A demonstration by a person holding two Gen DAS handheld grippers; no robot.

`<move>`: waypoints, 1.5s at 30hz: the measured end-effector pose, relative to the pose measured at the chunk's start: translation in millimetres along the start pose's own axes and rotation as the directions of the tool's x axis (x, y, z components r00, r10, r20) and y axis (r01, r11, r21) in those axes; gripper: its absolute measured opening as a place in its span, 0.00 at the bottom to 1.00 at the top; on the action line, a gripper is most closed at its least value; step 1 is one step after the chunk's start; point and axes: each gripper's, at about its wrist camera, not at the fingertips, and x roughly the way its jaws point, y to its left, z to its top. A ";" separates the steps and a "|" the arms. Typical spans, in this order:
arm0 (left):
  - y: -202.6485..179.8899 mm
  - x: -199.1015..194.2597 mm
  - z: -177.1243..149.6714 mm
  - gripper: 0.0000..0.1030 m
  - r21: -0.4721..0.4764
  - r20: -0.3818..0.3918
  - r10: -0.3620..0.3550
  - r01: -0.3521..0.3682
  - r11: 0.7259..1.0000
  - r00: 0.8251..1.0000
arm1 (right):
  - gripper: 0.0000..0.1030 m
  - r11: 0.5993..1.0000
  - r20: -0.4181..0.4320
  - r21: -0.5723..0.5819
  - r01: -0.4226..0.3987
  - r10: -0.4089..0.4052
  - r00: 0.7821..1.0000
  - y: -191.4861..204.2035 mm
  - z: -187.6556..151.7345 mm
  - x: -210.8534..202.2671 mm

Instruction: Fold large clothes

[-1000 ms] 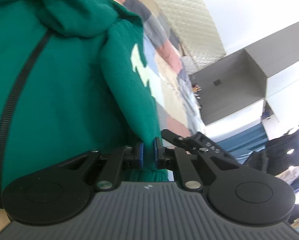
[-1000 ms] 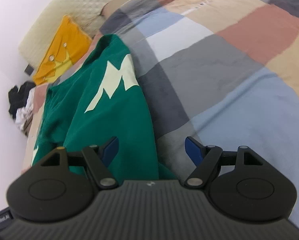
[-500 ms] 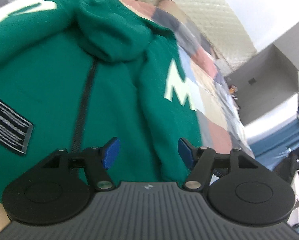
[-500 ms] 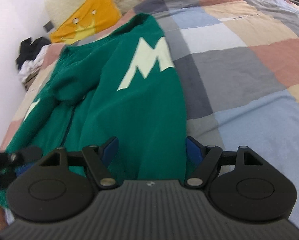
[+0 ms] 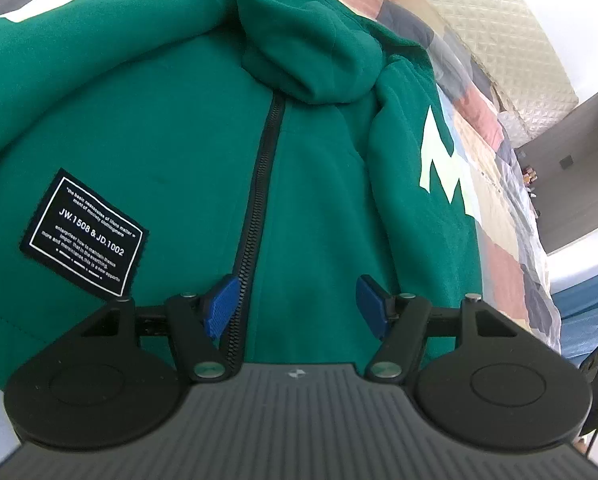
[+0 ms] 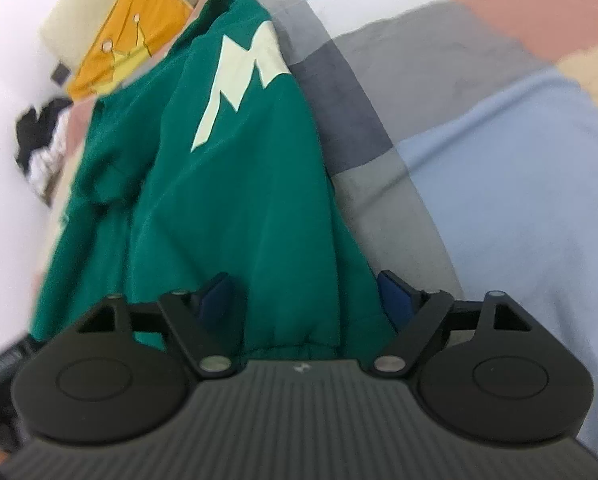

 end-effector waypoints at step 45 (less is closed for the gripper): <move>60.7 -82.3 45.4 0.28 0.518 0.159 0.571 -0.560 0.646 0.805 | 0.32 0.993 0.072 0.107 -0.054 0.046 0.996 -18.0 3.6 -29.4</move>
